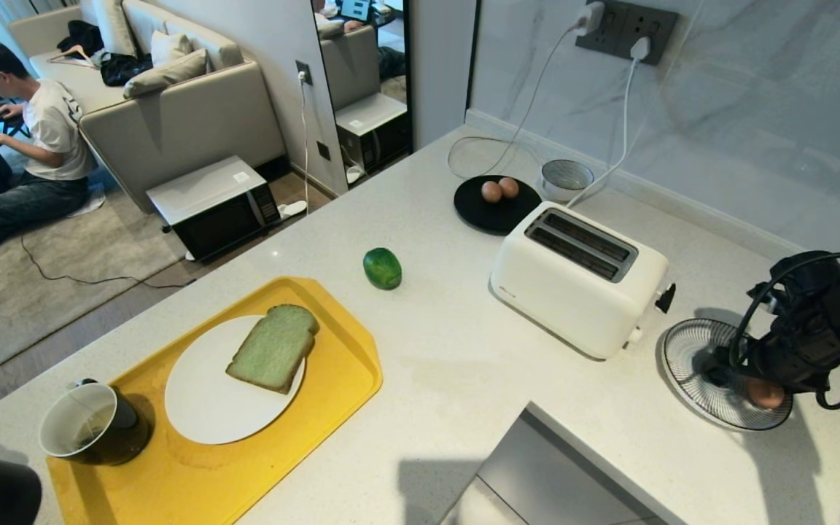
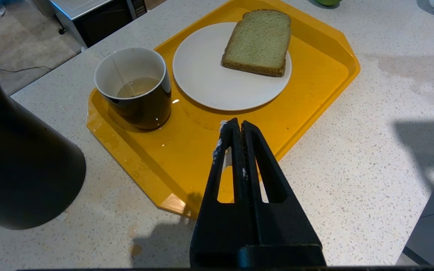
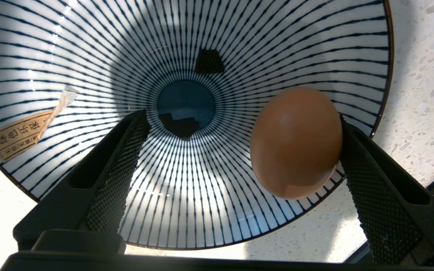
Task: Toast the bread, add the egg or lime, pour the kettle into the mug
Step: Pick up the egg
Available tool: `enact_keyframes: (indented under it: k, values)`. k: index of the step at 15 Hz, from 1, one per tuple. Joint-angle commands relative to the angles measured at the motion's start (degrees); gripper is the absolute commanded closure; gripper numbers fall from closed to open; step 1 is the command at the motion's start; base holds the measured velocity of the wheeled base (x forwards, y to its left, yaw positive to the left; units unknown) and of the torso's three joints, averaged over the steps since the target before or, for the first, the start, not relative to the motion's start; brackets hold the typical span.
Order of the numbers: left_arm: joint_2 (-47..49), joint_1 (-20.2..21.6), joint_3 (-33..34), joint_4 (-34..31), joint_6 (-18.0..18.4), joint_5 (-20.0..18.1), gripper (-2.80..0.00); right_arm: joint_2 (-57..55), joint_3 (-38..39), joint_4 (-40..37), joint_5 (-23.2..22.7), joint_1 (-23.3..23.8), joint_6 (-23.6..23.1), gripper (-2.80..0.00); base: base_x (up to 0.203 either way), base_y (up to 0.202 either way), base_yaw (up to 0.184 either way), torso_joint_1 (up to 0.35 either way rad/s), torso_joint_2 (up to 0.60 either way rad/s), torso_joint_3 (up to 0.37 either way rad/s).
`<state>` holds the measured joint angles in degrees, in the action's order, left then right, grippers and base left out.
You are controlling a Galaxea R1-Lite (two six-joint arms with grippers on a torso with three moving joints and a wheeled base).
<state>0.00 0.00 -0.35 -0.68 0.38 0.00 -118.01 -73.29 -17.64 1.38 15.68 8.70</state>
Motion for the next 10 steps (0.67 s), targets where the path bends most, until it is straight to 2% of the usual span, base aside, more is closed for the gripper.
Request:
enact_keyframes:
  k: [1,10]
  values:
    - [0.09,0.0,0.0,-0.02,-0.03,0.0,0.0,-0.47,-0.01,-0.11,0.03,-0.3,0.17,-2.8,0.0,0.0,0.0,0.0,0.0,0.0]
    - [0.09,0.0,0.0,-0.02,-0.03,0.0,0.0,-0.73,-0.19,-0.11,0.03,-0.12,0.17,-2.8,0.0,0.0,0.0,0.0,0.0,0.0]
